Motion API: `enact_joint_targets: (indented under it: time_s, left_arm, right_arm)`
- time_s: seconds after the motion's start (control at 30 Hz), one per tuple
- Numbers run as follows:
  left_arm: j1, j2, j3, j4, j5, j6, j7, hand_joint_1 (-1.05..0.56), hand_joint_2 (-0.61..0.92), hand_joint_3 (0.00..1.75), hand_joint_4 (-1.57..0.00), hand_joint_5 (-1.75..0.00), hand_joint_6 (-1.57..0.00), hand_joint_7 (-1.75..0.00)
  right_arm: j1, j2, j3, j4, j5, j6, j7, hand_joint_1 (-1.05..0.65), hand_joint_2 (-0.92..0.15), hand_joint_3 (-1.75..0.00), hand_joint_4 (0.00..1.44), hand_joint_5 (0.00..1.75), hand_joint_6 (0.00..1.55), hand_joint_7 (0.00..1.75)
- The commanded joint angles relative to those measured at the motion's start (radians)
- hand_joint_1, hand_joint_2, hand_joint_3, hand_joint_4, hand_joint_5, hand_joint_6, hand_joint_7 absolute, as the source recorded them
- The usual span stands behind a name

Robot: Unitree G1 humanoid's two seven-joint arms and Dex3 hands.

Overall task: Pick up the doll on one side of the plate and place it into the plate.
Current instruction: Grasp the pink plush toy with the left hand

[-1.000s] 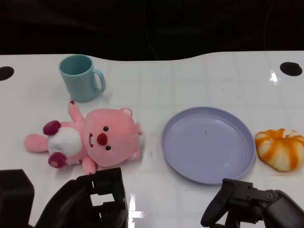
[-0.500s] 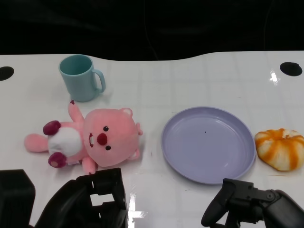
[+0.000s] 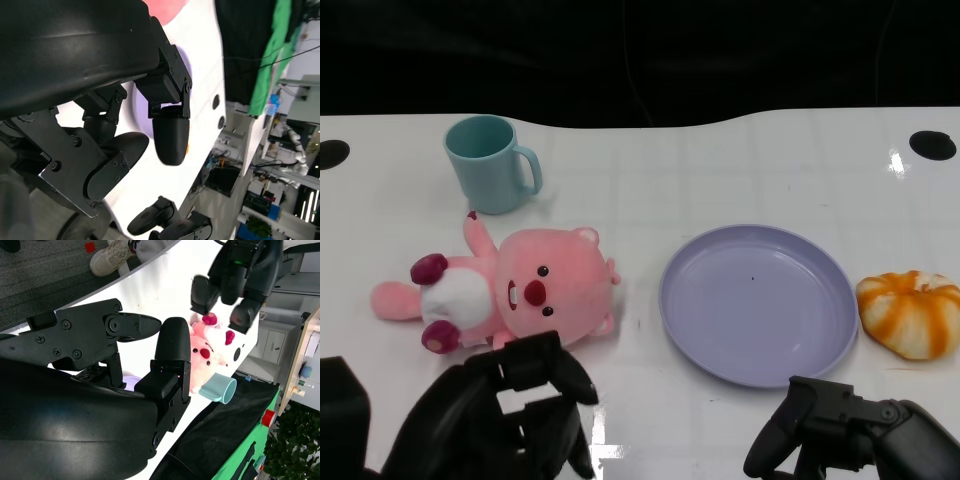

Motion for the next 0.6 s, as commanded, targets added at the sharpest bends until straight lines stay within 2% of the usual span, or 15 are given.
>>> enact_joint_targets:
  time_s: [0.03, 0.13, 0.17, 0.3, 0.4, 0.6]
  left_arm:
    - [0.001, 0.003, 0.018, 0.01, 0.019, -0.068, -0.01, -0.28, 0.42, 1.1, -0.63, -1.45, -0.64, -0.98]
    - [-0.003, 0.014, 0.021, 0.011, 0.048, -0.113, -0.008, -0.33, 0.57, 0.77, -0.54, -1.4, -0.6, -0.89]
    - [-0.004, 0.016, 0.023, 0.01, 0.053, -0.119, -0.005, -0.35, 0.64, 0.62, -0.51, -1.34, -0.59, -0.8]
    - [-0.013, 0.034, 0.024, 0.013, 0.132, -0.194, -0.004, -0.44, 0.83, 0.24, -0.4, -1.2, -0.54, -0.58]
    - [-0.027, 0.056, 0.03, 0.018, 0.196, -0.256, -0.001, -0.51, 0.91, 0.13, -0.29, -1.1, -0.47, -0.46]
    - [-0.062, 0.095, 0.051, 0.069, 0.331, -0.388, 0.011, -0.57, 0.92, 0.1, -0.13, -0.84, -0.41, -0.21]
  right_arm:
    - [-0.001, -0.008, -0.001, -0.009, -0.001, -0.002, 0.0, -0.26, -0.92, -0.34, 0.67, 1.57, 0.6, 1.28]
    - [-0.005, -0.007, 0.003, -0.01, -0.004, 0.002, -0.001, -0.25, -0.92, -0.34, 0.66, 1.56, 0.59, 1.28]
    - [-0.006, -0.007, 0.005, -0.011, -0.006, 0.004, -0.002, -0.25, -0.92, -0.34, 0.67, 1.56, 0.59, 1.28]
    - [-0.01, -0.004, 0.011, -0.01, -0.012, 0.003, -0.005, -0.24, -0.92, -0.34, 0.68, 1.57, 0.6, 1.28]
    - [-0.014, -0.004, 0.015, -0.007, -0.018, 0.0, -0.007, -0.24, -0.92, -0.34, 0.68, 1.57, 0.6, 1.28]
    - [-0.018, -0.003, 0.015, -0.008, -0.02, 0.003, -0.005, -0.24, -0.92, -0.34, 0.68, 1.57, 0.6, 1.28]
